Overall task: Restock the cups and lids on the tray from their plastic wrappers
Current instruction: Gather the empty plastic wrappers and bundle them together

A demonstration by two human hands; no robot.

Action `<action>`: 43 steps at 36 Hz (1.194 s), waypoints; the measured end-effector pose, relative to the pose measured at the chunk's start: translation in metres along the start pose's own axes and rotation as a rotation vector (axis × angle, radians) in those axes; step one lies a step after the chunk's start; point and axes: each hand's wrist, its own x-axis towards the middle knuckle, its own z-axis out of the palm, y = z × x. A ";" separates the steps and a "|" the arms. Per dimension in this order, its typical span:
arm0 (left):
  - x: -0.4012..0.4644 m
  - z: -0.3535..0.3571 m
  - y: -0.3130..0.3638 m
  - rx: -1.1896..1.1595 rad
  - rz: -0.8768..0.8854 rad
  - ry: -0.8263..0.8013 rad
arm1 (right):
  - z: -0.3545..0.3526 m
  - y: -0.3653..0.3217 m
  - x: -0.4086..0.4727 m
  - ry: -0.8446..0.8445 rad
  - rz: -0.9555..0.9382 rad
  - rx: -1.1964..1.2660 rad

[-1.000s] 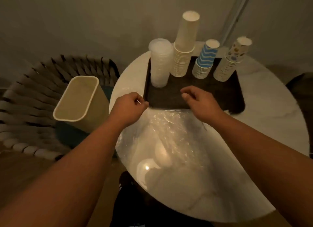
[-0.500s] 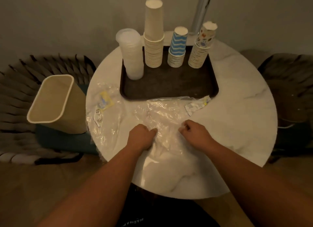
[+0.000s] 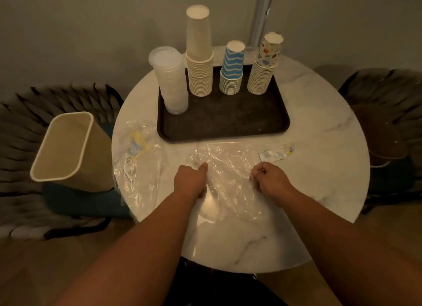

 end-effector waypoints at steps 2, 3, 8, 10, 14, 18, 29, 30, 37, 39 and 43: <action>-0.001 0.004 0.006 -0.082 -0.063 -0.021 | 0.001 0.001 0.002 0.005 0.012 0.035; 0.000 0.007 0.008 -0.133 -0.109 -0.043 | 0.001 0.000 0.001 0.010 0.018 0.056; -0.001 0.021 0.012 -0.254 -0.131 -0.163 | 0.002 0.000 -0.001 0.051 0.001 0.131; -0.004 0.029 0.012 -0.261 -0.095 -0.175 | 0.003 0.001 -0.002 0.077 0.000 0.144; -0.014 0.040 0.015 -0.373 -0.207 -0.186 | 0.007 0.004 -0.005 0.128 -0.008 0.223; -0.025 0.046 0.023 -0.578 -0.330 -0.242 | 0.006 0.011 -0.009 0.126 -0.077 0.260; -0.023 0.033 0.013 -0.437 -0.120 -0.171 | -0.010 0.032 -0.018 0.241 -0.127 0.048; -0.022 0.030 0.009 -0.303 -0.058 -0.106 | -0.010 0.033 -0.018 0.263 -0.112 0.029; -0.020 0.013 -0.013 0.232 0.159 0.140 | -0.013 0.044 -0.014 0.339 0.022 -0.113; -0.024 0.009 -0.016 0.207 0.219 0.224 | -0.016 0.047 -0.015 0.416 0.008 -0.101; -0.027 0.009 -0.010 0.241 0.538 0.462 | -0.028 0.038 -0.022 0.751 -0.149 -0.139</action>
